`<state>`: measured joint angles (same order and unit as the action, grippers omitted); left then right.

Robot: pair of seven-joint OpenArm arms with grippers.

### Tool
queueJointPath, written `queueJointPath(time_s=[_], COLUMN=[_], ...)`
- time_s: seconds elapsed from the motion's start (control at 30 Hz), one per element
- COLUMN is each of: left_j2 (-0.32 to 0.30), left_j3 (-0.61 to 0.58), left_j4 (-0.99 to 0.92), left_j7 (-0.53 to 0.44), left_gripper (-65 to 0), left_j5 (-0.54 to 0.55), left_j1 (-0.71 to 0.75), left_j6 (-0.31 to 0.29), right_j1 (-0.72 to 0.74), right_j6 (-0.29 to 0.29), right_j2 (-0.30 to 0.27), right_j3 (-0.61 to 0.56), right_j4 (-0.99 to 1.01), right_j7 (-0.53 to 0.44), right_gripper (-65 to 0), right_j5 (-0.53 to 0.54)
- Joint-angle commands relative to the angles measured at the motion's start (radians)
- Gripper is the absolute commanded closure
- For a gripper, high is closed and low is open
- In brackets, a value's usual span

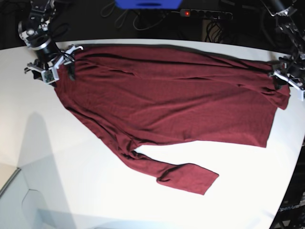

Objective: Layout the t-shirt on the table in an organized manner, then fold the t-shirt properly
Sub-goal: 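Move both grippers along the shirt sides to the hem edge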

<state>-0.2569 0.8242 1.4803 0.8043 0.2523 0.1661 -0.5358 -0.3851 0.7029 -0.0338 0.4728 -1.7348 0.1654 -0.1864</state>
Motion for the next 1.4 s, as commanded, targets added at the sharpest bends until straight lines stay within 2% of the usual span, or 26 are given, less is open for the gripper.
queueJointPath(time_s=[0.0,0.2,0.3,0.47,0.67,0.73,0.97,1.07,1.13,1.23,1.37], left_j2=[-0.020,-0.018,-0.018,-0.003,0.012,0.001,-0.095,-0.123,-0.154,-0.163,-0.170], left_j3=[0.007,0.007,0.008,0.008,0.057,0.059,0.056,0.017,-0.044,-0.156,-0.225], left_j4=[0.030,0.067,0.089,0.155,0.162,0.084,-0.307,-0.467,-0.565,-0.672,-0.771], left_j7=[-0.021,-0.023,-0.023,-0.032,-0.033,-0.033,-0.056,-0.145,-0.234,-0.357,-0.431], left_gripper=[-37.6,-37.8,-37.9,-38.0,-38.0,-38.0,-38.0,-38.0,-38.0,-38.0,-38.0], left_j5=[0.011,0.012,0.012,0.014,0.002,0.000,0.000,0.000,0.000,0.000,0.000], left_j1=[-0.007,-0.010,-0.017,-0.023,-0.164,-0.244,-0.506,-0.560,-0.566,-0.601,-0.621], left_j6=[0.003,0.003,0.003,0.003,0.003,0.003,0.009,0.013,0.015,0.016,0.016], right_j1=[0.025,0.107,0.153,0.193,0.259,0.311,0.504,0.572,0.614,0.690,0.763], right_j6=[-0.005,-0.005,-0.005,-0.005,-0.005,-0.005,-0.005,-0.005,-0.005,-0.005,-0.005], right_j2=[-0.008,-0.008,0.013,0.018,0.015,0.015,-0.002,-0.010,-0.010,-0.028,-0.035], right_j3=[0.005,-0.003,-0.009,-0.081,-0.171,-0.173,-0.174,-0.174,-0.174,-0.174,-0.174], right_j4=[-0.029,-0.029,-0.024,-0.023,0.049,0.109,0.307,0.408,0.485,0.606,0.734], right_j7=[-0.030,-0.020,-0.020,-0.020,-0.019,-0.019,-0.019,-0.019,-0.019,-0.019,-0.020], right_gripper=[-39.1,-39.2,-39.2,-39.2,-39.3,-39.3,-39.3,-39.3,-39.3,-39.3,-39.3], right_j5=[0.015,0.015,0.015,0.012,0.012,0.011,0.011,0.011,0.009,0.009,0.009])
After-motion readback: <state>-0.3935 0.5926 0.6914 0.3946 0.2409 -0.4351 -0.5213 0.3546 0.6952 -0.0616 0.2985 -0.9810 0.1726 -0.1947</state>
